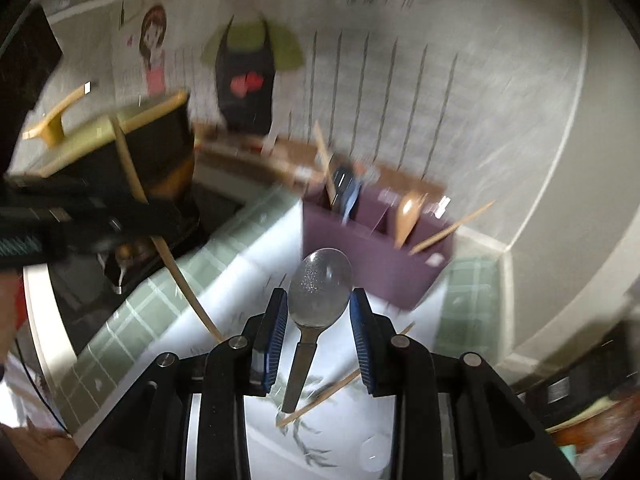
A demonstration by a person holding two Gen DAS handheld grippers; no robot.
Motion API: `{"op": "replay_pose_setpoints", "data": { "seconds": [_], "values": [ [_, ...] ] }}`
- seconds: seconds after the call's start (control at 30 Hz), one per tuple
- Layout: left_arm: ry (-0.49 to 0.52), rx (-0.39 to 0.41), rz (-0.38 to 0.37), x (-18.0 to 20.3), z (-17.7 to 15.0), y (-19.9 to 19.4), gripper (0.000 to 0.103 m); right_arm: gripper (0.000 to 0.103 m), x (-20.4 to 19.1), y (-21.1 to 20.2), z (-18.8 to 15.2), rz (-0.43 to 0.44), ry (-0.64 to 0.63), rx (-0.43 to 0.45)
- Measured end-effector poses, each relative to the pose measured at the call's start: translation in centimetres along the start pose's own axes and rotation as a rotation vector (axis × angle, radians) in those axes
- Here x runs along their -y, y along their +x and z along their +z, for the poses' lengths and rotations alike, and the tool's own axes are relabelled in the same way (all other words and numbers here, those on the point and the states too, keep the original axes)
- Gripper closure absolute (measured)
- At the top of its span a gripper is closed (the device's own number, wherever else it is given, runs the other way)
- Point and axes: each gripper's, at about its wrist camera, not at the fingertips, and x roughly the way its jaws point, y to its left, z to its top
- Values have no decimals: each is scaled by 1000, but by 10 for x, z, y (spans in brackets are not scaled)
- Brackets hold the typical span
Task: Organize utensils
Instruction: 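Raise the chopstick and metal spoon above the purple holder with both tools, then lower the chopstick and metal spoon into the purple holder and open both tools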
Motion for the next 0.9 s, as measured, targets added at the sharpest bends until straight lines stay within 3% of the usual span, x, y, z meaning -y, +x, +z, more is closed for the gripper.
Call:
{"op": "replay_pose_setpoints", "data": {
  "seconds": [0.27, 0.47, 0.67, 0.9],
  "values": [
    [108, 141, -33, 37, 63, -36, 96, 75, 23, -83, 76, -150, -14, 226],
    [107, 287, -21, 47, 124, -66, 96, 75, 39, -108, 128, -255, -23, 314],
    [83, 369, 38, 45, 171, -63, 96, 75, 60, -105, 166, -320, -3, 376],
    [43, 375, 92, 30, 179, -18, 96, 75, 91, -57, 164, -276, 63, 345]
  ]
}}
